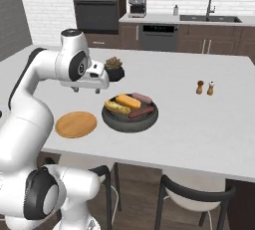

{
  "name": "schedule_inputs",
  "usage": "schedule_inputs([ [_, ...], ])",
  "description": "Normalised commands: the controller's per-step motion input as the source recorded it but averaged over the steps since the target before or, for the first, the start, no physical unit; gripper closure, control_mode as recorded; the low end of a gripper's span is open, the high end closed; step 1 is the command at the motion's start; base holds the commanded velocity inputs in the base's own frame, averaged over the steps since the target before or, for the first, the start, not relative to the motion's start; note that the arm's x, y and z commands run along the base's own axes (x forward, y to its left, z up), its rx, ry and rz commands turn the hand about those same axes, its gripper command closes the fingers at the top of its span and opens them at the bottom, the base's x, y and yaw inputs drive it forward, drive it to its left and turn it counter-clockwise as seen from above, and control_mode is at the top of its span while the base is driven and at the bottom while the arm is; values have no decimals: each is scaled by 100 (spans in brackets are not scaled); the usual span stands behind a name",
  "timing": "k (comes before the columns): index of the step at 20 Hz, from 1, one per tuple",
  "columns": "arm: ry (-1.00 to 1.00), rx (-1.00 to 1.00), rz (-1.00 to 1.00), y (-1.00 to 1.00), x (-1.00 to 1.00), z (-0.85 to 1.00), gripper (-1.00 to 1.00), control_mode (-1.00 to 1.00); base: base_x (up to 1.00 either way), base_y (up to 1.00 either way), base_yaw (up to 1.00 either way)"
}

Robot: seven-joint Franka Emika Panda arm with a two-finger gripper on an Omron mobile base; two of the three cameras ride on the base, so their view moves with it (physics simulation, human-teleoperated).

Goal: Place one bun and one sausage from the bowl on each plate.

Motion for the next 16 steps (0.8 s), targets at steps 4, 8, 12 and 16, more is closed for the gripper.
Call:
schedule_inputs([
  [4, 0, 0, 21, -42, 76, -37, -100, -100, 0, 0, 0],
  [8, 0, 0, 32, -37, 67, -56, -100, -100, 0, 0, 0],
  [12, 0, -2, 32, -23, 43, -57, -100, -100, 0, 0, 0],
  [16, 0, -5, 22, -1, 24, -50, -100, -100, 0, 0, 0],
])
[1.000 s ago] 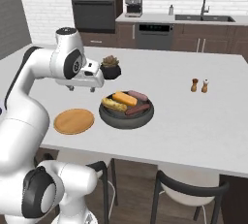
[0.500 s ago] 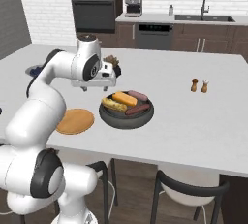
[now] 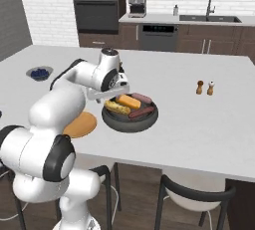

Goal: Place one bun and one sausage from the bowl on each plate.

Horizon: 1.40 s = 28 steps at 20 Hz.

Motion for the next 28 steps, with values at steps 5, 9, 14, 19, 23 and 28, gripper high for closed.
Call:
schedule_inputs([
  [5, 0, -8, 12, 2, 34, -52, -100, -100, 0, 0, 0],
  [9, -3, -1, 5, 0, 28, -33, -100, -100, 0, 0, 0],
  [14, -5, -4, 0, -1, 37, -25, -100, -100, 0, 0, 0],
  [19, -4, -1, 4, -7, 34, -19, -100, -100, 0, 0, 0],
  [23, 0, 0, 5, 0, 38, -14, -100, -100, 0, 0, 0],
  [28, 0, 0, 4, 0, 27, -10, -100, -100, 0, 0, 0],
])
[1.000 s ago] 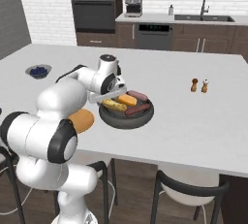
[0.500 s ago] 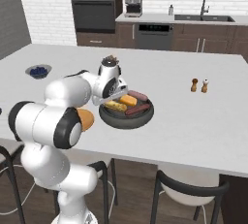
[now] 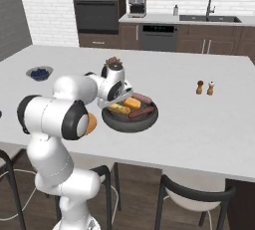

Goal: Place one bun and one sausage from the bowl on each plate.

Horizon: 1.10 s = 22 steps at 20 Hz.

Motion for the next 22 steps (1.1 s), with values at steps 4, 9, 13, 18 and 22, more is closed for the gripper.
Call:
schedule_inputs([
  [4, 0, 0, 3, 0, 26, -13, -100, -100, 0, 0, 0],
  [9, 0, 0, 3, 0, 7, -20, -100, -100, 0, 0, 0],
  [13, 0, 0, 0, 0, 0, -6, -100, -100, 0, 0, 0],
  [18, 0, 0, 0, 0, 0, -7, -100, -100, 0, 0, 0],
  [22, 0, 0, 0, 0, 0, -8, -100, -100, 0, 0, 0],
])
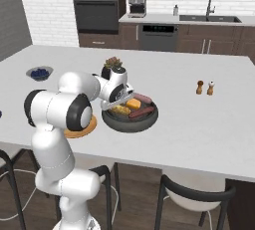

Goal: Place one bun and one sausage from the bowl on each plate.

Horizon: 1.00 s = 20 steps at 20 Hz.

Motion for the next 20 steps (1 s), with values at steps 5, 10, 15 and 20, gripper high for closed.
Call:
schedule_inputs([
  [5, 0, 0, 0, 0, 0, 0, -100, -100, 0, 0, 0],
  [10, 0, 0, 0, 0, 0, 0, 100, -100, 0, 0, 0],
  [15, 0, 0, 0, 0, 0, 0, 100, -100, 0, 0, 0],
  [20, 0, 0, 0, 0, 0, 0, 100, -100, 0, 0, 0],
])
